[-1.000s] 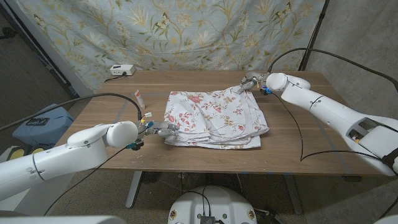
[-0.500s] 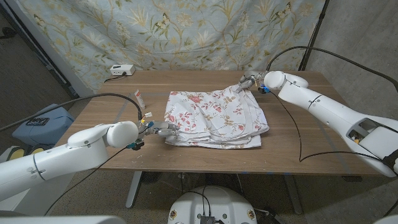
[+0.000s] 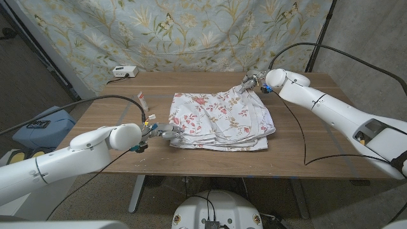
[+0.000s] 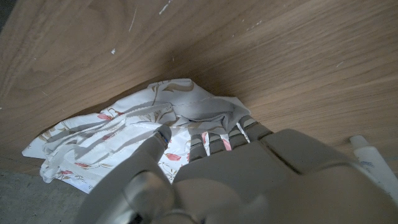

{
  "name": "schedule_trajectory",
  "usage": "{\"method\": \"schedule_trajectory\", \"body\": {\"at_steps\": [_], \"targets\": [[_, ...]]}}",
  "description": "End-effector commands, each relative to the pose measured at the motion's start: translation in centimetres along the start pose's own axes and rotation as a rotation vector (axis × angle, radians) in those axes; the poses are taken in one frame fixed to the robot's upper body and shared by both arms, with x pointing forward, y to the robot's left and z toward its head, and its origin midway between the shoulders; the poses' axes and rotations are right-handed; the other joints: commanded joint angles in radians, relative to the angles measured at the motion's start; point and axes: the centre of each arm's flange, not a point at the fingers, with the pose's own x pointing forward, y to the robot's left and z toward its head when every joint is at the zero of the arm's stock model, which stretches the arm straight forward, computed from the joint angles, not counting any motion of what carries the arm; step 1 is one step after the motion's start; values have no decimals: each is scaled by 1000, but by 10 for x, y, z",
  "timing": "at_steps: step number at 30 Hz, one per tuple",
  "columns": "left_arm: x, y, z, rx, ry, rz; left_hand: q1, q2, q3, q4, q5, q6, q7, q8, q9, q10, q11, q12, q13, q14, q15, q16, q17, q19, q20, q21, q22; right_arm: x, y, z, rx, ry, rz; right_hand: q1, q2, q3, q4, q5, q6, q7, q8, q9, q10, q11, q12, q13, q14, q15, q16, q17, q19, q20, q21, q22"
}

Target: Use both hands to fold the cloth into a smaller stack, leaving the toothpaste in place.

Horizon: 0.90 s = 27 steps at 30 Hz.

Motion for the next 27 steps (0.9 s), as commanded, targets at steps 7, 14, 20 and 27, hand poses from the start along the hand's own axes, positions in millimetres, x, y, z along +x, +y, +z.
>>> {"method": "schedule_trajectory", "body": {"at_steps": [7, 14, 20, 27], "targets": [[2, 5, -2, 3, -10, 10, 6, -7, -1, -8, -4, 10, -3, 2, 3, 11, -3, 0, 2, 10, 2, 1, 3, 5, 1, -2, 3, -11, -5, 28, -24, 3, 39, 18, 4, -12, 3, 7, -4, 10, 5, 2, 3, 8, -1, 13, 15, -39, -14, 7, 5, -1, 10, 1], [2, 6, -4, 3, -15, 10, 6, -7, -2, -9, -4, 10, -3, 2, 3, 12, -4, 0, 2, 10, 2, 1, 3, 5, 0, -2, 3, -14, -4, 38, -29, -6, 48, 20, 6, -15, 5, 6, -5, 12, 5, 1, 2, 16, -2, 16, 15, -38, -23, 11, 3, 2, 14, 1], [2, 6, -4, 2, -16, 4, 6, -7, -2, -10, -5, 11, -2, 2, 3, 12, -6, -1, 2, 10, 2, 1, 4, 5, 0, -2, 3, -16, -2, 45, -28, -19, 59, 24, 4, -19, 4, 5, -5, 17, 6, 0, 3, 17, -2, 18, 15, -38, -27, 17, 1, 4, 17, 1], [-4, 4, -6, 2, -2, 12, 6, -6, -3, -12, -5, 13, -4, 2, 3, 11, -2, -1, 2, 10, 1, 1, 4, 5, -1, -3, 3, -18, -3, 54, -27, -36, 56, 29, 6, -22, 5, 5, -8, 17, 4, -2, 1, 19, -5, 19, 17, -38, -32, 22, -1, 5, 20, 1]]}}
